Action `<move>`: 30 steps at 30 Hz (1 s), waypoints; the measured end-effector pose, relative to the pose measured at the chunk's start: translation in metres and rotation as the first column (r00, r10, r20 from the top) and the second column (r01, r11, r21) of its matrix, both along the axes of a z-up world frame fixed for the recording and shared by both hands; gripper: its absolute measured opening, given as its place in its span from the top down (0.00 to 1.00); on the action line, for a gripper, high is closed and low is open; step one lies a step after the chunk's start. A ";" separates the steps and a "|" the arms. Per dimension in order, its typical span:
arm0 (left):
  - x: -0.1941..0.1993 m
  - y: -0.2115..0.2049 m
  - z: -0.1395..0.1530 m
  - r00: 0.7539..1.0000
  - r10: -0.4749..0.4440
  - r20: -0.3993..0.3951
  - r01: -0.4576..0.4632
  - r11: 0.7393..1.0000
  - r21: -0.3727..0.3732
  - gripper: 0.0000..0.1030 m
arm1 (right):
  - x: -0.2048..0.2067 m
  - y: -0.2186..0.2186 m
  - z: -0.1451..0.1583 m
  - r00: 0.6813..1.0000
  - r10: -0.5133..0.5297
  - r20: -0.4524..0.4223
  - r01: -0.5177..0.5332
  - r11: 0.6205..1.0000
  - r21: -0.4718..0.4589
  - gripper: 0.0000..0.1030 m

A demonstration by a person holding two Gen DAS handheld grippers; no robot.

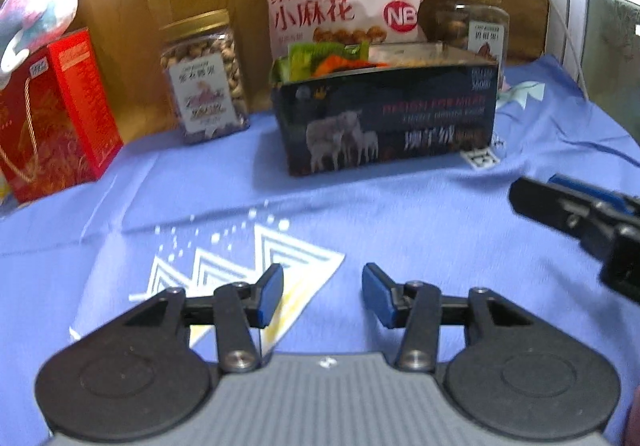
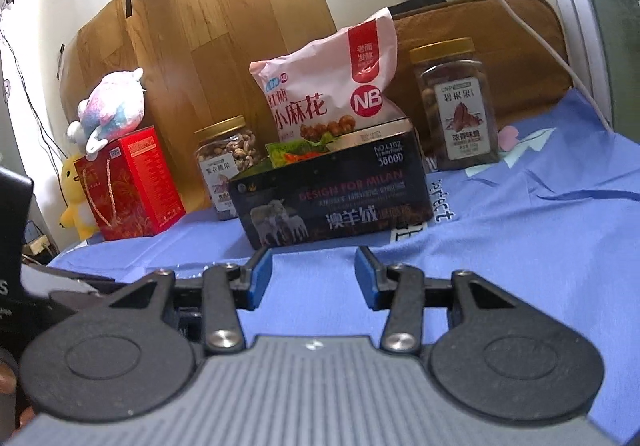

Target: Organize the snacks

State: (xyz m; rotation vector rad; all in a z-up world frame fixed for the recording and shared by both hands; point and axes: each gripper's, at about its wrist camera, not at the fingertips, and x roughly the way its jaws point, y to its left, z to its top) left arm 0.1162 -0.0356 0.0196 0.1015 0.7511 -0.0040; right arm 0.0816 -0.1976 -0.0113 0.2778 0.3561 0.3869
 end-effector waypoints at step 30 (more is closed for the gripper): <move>-0.019 0.002 -0.011 0.995 0.008 0.102 -0.010 1.000 0.020 0.49 | -0.015 0.001 -0.002 0.997 -0.048 0.066 0.048 0.999 0.004 0.47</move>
